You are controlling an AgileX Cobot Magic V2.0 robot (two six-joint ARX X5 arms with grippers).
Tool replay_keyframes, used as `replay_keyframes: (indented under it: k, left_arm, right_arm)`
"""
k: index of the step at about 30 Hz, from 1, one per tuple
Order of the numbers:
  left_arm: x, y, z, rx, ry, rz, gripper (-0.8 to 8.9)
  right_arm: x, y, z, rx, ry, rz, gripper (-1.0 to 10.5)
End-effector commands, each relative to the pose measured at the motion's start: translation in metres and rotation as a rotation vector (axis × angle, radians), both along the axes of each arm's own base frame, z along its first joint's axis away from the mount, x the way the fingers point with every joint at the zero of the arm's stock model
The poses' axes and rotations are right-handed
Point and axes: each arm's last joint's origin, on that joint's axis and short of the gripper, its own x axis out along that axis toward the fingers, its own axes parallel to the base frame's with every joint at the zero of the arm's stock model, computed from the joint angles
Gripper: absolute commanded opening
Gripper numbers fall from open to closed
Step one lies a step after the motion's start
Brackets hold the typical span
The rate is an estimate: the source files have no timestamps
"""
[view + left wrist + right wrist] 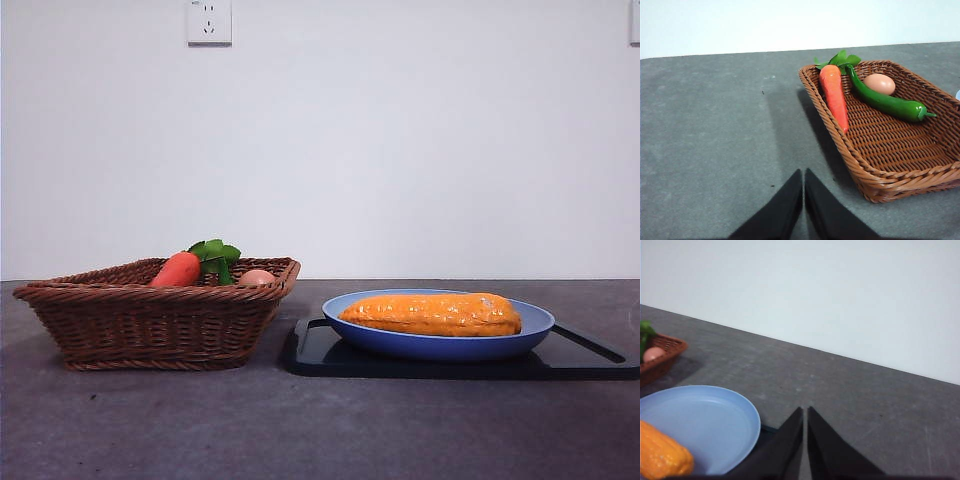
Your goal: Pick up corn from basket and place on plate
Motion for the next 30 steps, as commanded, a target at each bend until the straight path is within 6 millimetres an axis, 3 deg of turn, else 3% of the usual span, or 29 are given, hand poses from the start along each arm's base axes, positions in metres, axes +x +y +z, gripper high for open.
replay_keyframes:
  k: [1,9,22,30]
  left_arm:
    - [0.0,0.0,-0.008,-0.007,0.056,0.003,0.08]
    - [0.0,0.0,-0.008,-0.008,0.056,0.003,0.08]
    - [0.0,0.0,-0.008,-0.008,0.056,0.003,0.08]
    - [0.0,0.0,-0.008,-0.007,0.056,0.003,0.08]
  right_arm:
    - [-0.001,-0.001,-0.01,0.038,-0.001,-0.027,0.0]
    - [0.002,-0.003,-0.044,0.121,0.025,-0.085,0.0]
    - [-0.001,-0.002,-0.059,0.142,0.188,-0.095,0.0]
    - [-0.001,-0.002,-0.059,0.142,0.184,-0.094,0.0]
